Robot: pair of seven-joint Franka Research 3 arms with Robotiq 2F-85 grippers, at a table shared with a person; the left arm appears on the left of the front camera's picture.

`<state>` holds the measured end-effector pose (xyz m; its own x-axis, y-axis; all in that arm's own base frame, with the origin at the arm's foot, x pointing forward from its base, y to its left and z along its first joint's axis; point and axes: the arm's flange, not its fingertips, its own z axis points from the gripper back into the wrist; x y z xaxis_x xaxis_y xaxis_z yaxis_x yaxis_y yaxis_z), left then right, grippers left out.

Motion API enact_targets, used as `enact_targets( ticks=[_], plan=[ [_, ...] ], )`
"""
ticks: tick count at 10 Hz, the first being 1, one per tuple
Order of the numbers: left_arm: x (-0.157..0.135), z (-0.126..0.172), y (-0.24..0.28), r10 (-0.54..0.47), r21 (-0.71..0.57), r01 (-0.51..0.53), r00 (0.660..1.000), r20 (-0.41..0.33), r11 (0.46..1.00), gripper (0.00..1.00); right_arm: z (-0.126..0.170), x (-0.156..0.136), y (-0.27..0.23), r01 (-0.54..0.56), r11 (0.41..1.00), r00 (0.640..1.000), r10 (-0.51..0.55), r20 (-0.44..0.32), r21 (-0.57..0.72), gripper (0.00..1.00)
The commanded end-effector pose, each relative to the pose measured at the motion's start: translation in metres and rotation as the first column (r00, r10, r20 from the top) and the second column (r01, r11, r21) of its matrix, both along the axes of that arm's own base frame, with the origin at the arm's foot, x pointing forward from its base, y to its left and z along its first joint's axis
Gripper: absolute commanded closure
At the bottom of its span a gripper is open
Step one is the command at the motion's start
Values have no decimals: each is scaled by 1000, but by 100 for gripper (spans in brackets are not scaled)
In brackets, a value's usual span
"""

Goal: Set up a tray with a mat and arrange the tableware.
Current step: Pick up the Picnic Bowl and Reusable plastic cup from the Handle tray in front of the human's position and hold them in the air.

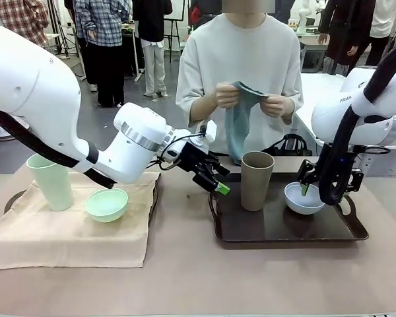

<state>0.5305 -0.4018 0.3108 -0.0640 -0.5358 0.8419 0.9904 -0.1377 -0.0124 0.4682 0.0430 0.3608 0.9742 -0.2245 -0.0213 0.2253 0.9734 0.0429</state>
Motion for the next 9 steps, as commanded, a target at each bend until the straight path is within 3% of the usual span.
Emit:
enact_targets(
  ticks=[1, 3, 9],
  plan=[
    [2, -3, -13, 50, -113, -41, 995, 84, 993, 0, -2, 4, -2, -29, 1000, 1000, 29, 6, -12, 0],
    [6, -3, -17, 105, -195, -87, 991, 86, 977, 0, -7, 5, -4, -56, 998, 998, 57, 25, -10, 0],
    [3, -9, -39, 41, -218, -30, 998, 48, 976, 0, -12, 10, -8, -78, 996, 997, 78, 4, 39, 0]
  ],
)
